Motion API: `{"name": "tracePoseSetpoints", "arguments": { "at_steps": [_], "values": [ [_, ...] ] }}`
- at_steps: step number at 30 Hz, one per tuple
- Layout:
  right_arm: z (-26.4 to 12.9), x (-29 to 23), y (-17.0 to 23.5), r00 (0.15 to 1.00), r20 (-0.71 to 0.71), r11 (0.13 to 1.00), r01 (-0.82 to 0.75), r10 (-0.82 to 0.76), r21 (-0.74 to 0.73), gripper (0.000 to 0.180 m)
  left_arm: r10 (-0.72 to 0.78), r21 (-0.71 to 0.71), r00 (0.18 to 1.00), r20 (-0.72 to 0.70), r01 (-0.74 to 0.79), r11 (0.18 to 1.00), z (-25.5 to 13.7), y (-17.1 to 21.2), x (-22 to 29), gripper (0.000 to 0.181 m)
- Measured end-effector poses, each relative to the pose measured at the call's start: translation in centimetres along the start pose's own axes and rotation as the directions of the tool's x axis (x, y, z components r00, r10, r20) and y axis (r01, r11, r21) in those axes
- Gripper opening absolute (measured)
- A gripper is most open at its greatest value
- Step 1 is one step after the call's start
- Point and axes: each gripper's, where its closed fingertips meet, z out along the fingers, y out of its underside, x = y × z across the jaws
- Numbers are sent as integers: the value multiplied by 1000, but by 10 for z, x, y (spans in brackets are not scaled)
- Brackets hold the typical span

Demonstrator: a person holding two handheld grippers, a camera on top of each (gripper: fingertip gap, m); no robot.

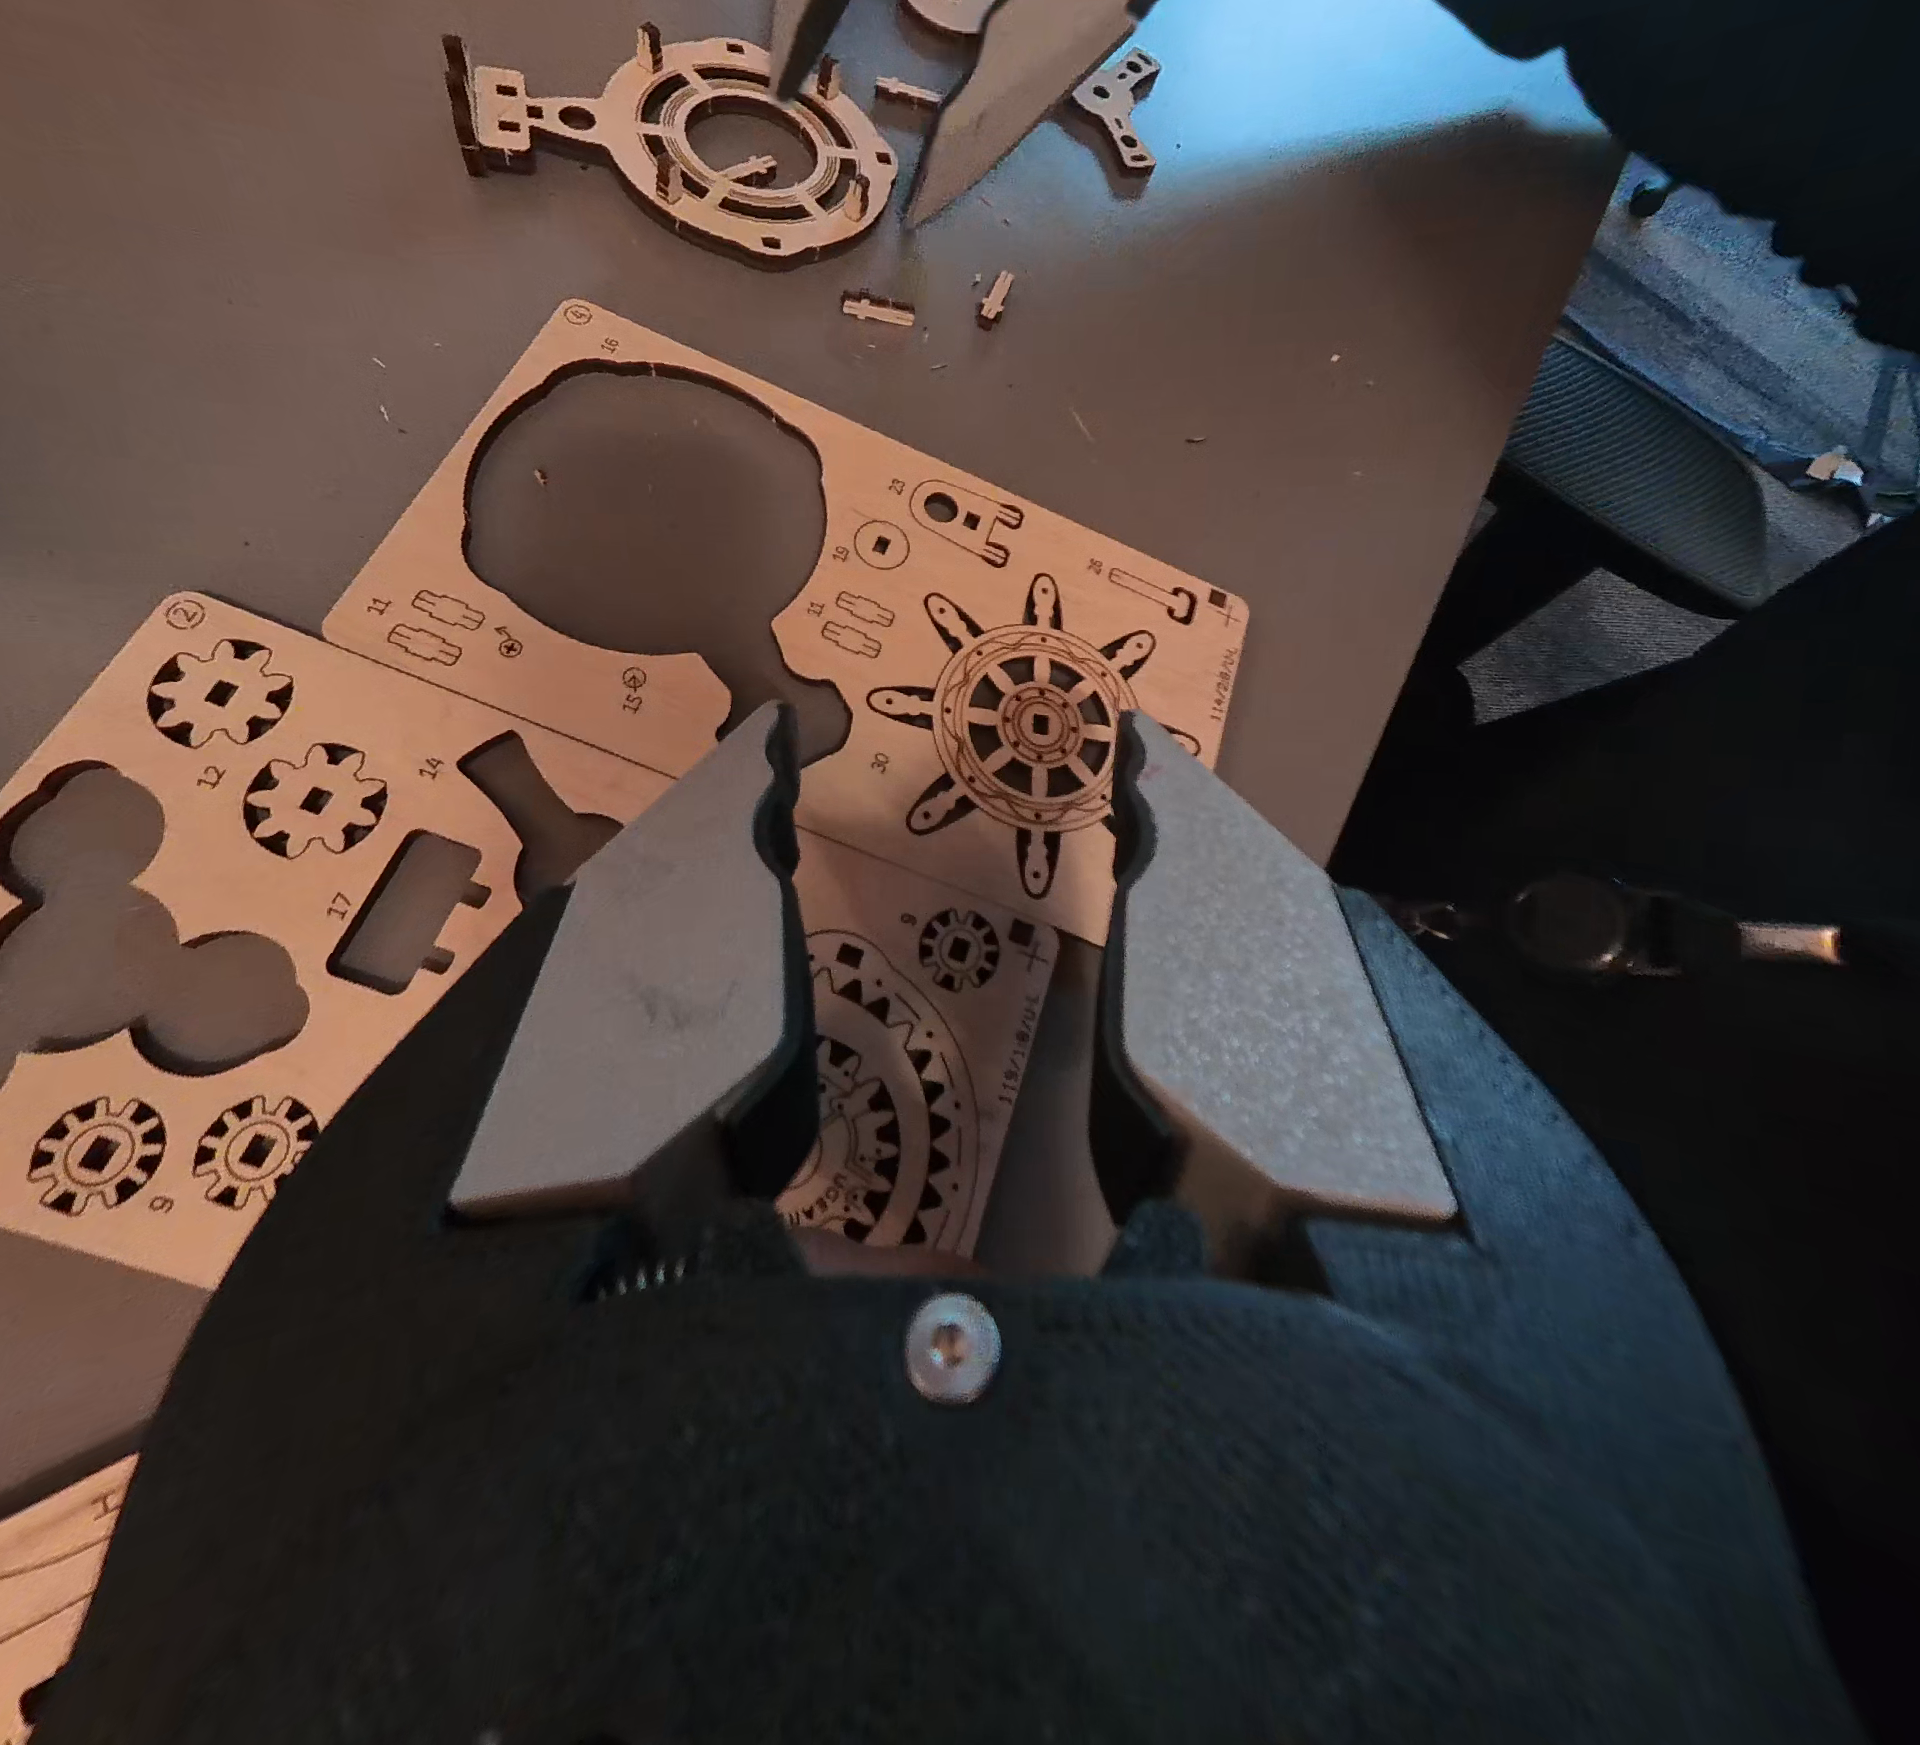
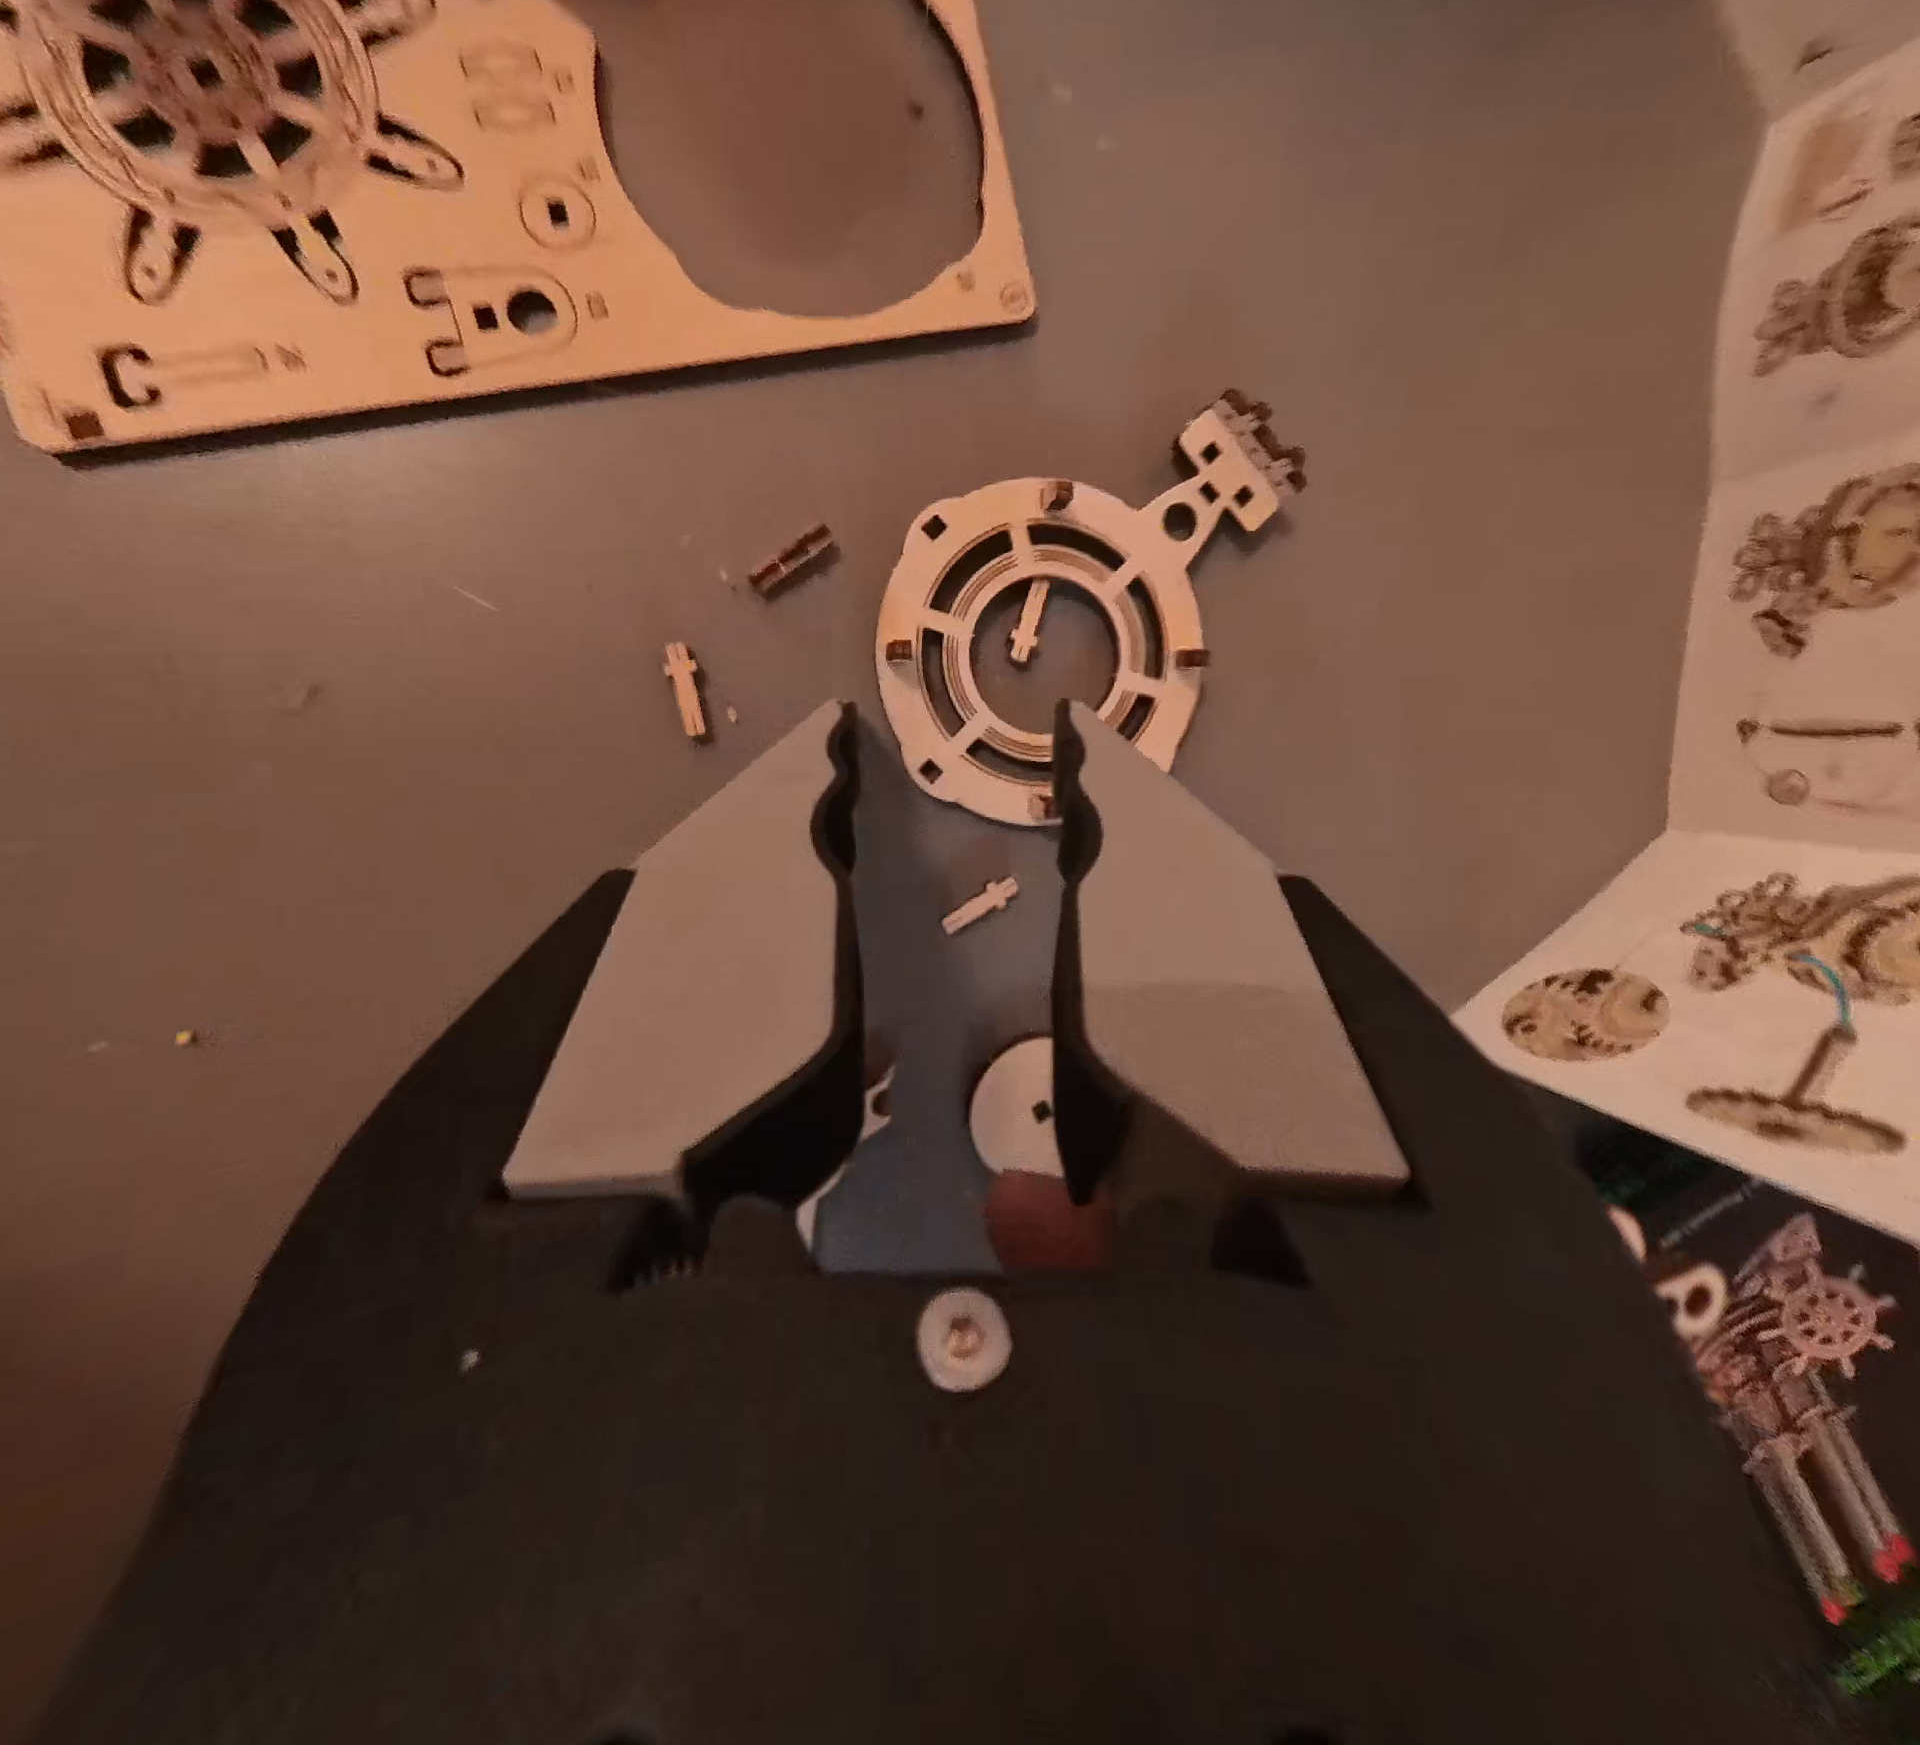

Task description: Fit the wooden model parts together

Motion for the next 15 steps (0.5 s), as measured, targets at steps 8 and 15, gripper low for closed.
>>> {"name": "tracePoseSetpoints", "arguments": {
  "at_steps": [8, 15],
  "values": [
    [5, -7, -1, 984, 168, 993, 82, -67, -84, 16, -16, 9, 1000, -23, 16, 1000, -1, -1, 1, 58],
    [6, -5, -2, 972, 214, 985, 128, -101, -115, 16, -18, 11, 999, -29, 19, 1000, -1, -1, 1, 59]
  ]
}}
